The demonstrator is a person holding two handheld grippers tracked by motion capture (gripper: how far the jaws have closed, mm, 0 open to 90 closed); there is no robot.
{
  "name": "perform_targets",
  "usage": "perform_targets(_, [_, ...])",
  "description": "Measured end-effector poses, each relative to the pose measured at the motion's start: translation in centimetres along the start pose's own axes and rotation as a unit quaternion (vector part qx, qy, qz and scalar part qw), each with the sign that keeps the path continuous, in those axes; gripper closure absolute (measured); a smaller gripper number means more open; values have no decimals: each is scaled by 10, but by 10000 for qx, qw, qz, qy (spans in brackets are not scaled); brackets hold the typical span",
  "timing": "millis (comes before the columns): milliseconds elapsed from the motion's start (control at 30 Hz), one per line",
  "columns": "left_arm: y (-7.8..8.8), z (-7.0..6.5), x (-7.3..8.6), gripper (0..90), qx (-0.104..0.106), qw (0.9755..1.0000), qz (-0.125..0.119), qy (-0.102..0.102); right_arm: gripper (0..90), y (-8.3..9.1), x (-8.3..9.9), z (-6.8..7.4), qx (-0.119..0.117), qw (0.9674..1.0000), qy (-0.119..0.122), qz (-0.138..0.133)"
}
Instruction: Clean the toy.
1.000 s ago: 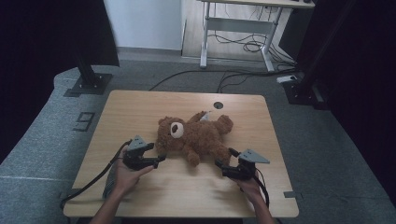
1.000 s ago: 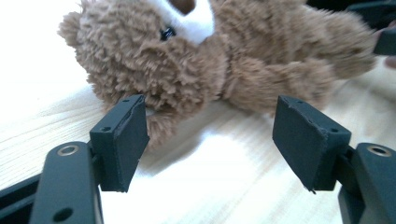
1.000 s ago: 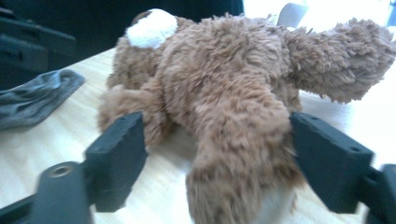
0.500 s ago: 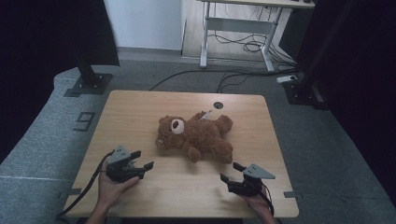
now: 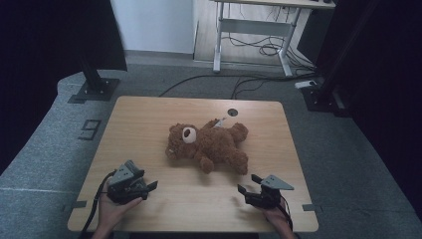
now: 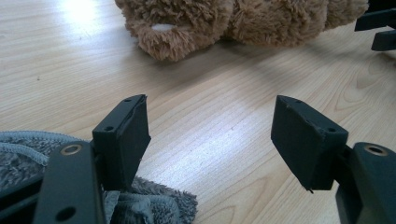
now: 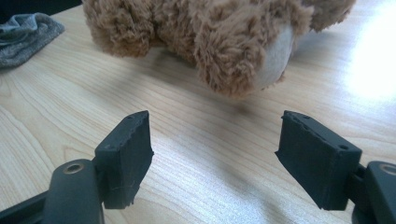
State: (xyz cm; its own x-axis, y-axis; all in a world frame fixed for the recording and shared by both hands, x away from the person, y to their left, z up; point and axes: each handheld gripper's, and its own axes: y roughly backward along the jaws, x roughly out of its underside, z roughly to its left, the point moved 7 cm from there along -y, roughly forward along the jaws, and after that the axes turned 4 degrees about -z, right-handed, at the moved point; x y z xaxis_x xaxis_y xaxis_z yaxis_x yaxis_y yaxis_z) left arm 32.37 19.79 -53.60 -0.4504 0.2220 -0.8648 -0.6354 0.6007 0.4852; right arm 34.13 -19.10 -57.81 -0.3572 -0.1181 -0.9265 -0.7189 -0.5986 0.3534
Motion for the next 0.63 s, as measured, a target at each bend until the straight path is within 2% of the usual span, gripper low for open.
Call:
perform_targets(167, [0, 3, 1, 282, 35, 9999, -28, 98, 255, -1, 0, 0, -20, 10000, 9, -2])
perform_targets(633, [3, 8, 2, 282, -10, 9999, -55, 146, 255, -1, -1, 0, -10, 10000, 42, -2])
